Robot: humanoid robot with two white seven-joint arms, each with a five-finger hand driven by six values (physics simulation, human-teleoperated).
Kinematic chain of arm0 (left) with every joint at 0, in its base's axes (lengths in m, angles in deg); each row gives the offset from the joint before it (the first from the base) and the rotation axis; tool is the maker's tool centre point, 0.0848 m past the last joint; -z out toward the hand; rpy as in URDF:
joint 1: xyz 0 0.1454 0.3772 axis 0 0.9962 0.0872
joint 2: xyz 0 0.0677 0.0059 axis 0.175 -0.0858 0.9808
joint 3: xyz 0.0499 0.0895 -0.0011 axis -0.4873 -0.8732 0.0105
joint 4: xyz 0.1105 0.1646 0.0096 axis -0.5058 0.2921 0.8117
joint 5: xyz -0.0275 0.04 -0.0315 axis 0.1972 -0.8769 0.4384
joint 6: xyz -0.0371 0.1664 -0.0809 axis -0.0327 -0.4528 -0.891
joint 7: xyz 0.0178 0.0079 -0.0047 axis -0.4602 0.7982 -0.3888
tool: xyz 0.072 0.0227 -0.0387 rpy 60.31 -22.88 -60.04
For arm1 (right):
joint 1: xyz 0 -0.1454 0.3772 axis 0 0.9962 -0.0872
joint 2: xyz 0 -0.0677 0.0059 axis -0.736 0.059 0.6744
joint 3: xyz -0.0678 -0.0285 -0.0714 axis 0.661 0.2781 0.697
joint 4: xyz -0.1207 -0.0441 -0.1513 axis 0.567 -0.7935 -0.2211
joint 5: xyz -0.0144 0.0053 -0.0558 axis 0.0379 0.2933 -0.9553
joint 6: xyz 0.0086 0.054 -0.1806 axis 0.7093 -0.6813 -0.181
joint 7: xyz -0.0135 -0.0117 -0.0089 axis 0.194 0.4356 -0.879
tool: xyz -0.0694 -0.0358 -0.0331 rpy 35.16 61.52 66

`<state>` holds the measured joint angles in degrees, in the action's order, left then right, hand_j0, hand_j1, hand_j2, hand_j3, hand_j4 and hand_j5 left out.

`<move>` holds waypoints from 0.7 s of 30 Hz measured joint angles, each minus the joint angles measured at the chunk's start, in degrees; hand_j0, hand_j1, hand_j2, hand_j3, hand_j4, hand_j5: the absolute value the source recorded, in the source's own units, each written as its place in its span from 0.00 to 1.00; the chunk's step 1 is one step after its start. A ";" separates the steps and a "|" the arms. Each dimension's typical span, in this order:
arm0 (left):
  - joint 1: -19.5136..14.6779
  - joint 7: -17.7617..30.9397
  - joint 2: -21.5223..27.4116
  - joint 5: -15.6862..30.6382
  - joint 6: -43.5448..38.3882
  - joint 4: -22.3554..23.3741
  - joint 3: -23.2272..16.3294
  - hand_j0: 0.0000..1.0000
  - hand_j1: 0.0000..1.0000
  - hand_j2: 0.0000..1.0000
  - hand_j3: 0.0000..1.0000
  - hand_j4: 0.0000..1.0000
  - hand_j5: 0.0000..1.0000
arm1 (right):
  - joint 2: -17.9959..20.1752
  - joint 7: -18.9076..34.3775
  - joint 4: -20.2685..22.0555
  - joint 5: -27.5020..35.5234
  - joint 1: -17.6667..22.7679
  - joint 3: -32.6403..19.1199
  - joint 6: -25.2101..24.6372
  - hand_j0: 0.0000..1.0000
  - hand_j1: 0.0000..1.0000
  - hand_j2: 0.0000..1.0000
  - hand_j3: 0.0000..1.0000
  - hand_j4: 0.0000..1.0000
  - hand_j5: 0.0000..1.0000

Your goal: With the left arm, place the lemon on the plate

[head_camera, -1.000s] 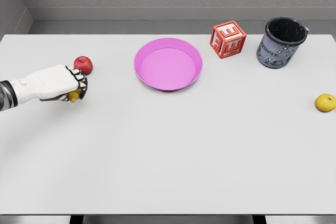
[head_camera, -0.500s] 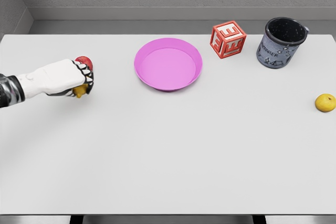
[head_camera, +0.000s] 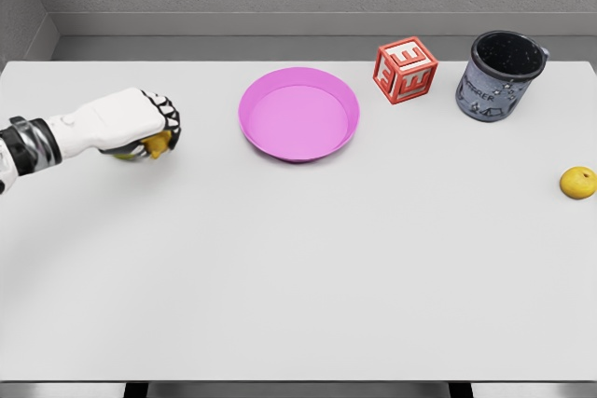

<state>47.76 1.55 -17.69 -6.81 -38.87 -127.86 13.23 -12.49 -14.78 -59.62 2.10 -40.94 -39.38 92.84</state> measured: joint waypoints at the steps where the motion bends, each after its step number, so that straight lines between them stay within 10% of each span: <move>1: -0.09 0.00 -0.36 0.01 0.00 0.27 -0.01 0.34 0.34 0.34 0.34 0.34 0.34 | 0.00 0.00 0.00 0.00 0.00 0.00 0.00 1.00 1.00 1.00 1.00 1.00 1.00; 21: -3.08 0.02 -6.03 -0.03 0.01 2.42 -0.31 0.33 0.33 0.33 0.33 0.33 0.33 | 0.00 0.00 0.00 0.00 0.00 -0.01 0.00 1.00 1.00 1.00 1.00 1.00 1.00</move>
<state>44.68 1.57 -23.72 -6.84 -38.86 -125.43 12.93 -12.49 -14.78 -59.61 2.10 -40.94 -39.39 92.84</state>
